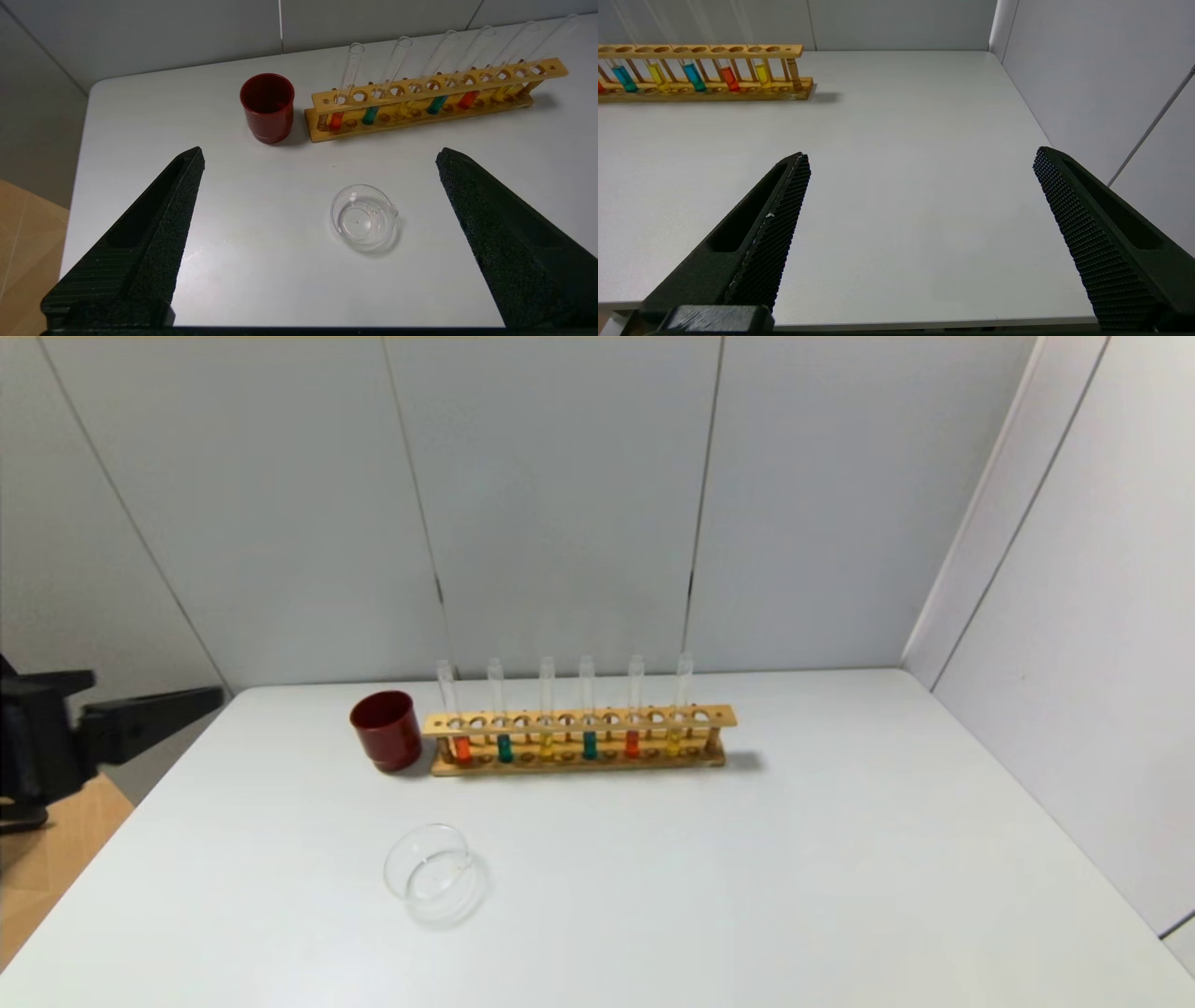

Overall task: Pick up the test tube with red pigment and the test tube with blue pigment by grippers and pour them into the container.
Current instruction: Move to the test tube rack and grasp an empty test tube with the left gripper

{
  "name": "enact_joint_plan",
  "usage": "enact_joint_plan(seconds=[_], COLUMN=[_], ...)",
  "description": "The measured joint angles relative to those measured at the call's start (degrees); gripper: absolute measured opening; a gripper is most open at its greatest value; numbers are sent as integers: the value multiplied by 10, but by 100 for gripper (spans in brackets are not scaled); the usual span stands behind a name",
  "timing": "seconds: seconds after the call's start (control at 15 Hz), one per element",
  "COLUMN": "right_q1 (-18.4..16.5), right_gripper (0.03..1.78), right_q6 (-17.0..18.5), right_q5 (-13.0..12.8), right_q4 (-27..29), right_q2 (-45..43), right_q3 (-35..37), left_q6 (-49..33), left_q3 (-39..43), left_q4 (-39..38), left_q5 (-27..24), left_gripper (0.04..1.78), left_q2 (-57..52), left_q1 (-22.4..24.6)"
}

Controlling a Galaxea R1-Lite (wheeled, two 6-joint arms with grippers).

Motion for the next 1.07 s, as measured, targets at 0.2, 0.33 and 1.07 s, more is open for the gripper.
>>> enact_joint_plan(seconds=[0.2, 0.33, 1.07], right_q1=[0, 0, 0], right_gripper=[175, 175, 175], right_q6=[0, 0, 0], right_q5=[0, 0, 0], right_q4=[0, 0, 0], right_q2=[0, 0, 0], right_q3=[0, 0, 0], left_q6=[-1, -3, -35], left_q3=[-54, -73, -77], left_q4=[-68, -117, -319], left_q5=[-3, -4, -6], left_gripper=[175, 175, 175], left_q2=[134, 207, 466], left_q1=[-23, -36, -73])
